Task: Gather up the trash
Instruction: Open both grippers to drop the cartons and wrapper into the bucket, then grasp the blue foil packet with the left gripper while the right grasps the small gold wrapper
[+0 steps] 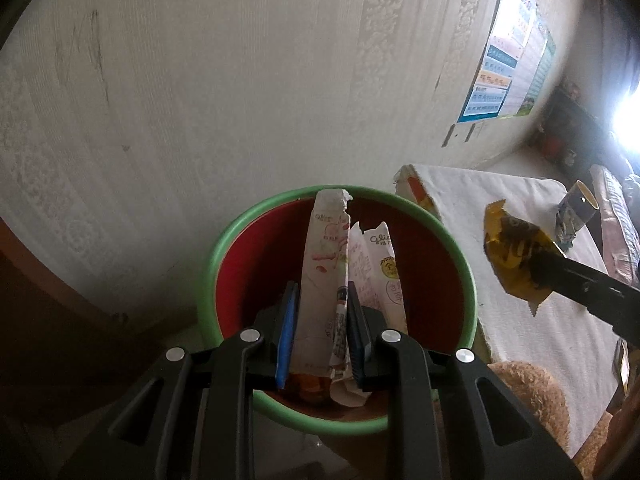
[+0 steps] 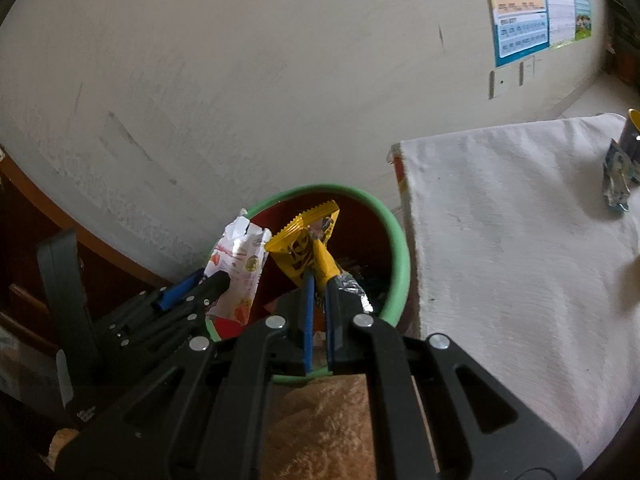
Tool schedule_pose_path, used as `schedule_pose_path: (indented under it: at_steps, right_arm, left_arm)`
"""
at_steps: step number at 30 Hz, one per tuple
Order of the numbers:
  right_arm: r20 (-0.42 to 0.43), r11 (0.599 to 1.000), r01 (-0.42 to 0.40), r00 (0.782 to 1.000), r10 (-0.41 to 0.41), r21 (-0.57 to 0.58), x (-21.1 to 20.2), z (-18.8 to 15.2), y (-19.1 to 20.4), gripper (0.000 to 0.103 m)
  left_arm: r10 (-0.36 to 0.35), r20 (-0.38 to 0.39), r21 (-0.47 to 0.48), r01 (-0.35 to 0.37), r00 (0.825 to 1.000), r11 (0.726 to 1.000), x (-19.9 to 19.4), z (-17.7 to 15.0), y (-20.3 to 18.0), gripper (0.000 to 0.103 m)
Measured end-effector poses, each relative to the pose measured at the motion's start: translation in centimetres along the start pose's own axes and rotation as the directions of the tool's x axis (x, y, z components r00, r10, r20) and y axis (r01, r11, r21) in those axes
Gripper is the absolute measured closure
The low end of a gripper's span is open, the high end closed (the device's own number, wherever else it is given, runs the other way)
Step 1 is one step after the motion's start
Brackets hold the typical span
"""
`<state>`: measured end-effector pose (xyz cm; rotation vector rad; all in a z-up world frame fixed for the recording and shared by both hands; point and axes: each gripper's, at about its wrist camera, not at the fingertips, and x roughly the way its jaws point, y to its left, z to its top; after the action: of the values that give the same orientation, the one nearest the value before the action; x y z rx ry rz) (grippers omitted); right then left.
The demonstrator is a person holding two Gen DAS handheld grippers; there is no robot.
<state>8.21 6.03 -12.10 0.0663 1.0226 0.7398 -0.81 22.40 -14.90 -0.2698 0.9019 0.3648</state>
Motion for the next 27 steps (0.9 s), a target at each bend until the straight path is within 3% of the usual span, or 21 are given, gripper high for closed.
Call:
schedule_pose_path:
  at_steps: [4,8,12,14,19,22,24,27]
  right_arm:
    - [-0.009,1.000,-0.008,1.000,0.008,-0.007,0.7,0.0,0.2,0.097]
    - [-0.007,1.000,-0.018,1.000,0.018,-0.006,0.8,-0.1,0.5,0.066]
    - [-0.002,1.000,-0.027,1.000,0.027,-0.004,0.5,-0.1,0.4,0.064]
    - [0.002,0.999,-0.037,0.999,0.037,0.008,0.3,0.0,0.0,0.057]
    - [0.032,0.999,-0.033,0.999,0.032,0.041,-1.1,0.1,-1.9,0.056]
    - [0.103,0.995,0.039,0.993,-0.049,0.096,-3.3,0.0,-5.4,0.047]
    - [0.142,0.974,0.120,0.979,-0.148,0.191,-5.2,-0.4,-9.7,0.046]
    - [0.167,0.898,0.280,0.922,-0.350,0.338,-7.8,-1.4,-17.2,0.046]
  left_arm:
    - [0.001,-0.008,-0.002,-0.001,1.000,1.000,0.2,-0.1,0.3,0.081]
    - [0.008,-0.013,-0.012,-0.008,1.000,1.000,0.5,0.0,0.3,0.075]
    - [0.018,-0.013,-0.020,-0.018,1.000,1.000,0.6,-0.1,0.6,0.063]
    - [0.016,-0.014,-0.021,-0.016,1.000,1.000,0.6,0.0,0.4,0.059]
    - [0.017,-0.012,-0.001,-0.017,1.000,1.000,0.5,-0.1,-0.3,0.053]
    - [0.019,-0.006,0.023,-0.019,1.000,1.000,0.3,-0.1,-1.0,0.052]
    - [0.019,-0.002,0.026,-0.019,1.000,0.999,0.2,0.0,-1.4,0.052]
    - [0.012,0.004,0.031,-0.013,1.000,0.999,0.1,0.0,-2.1,0.052]
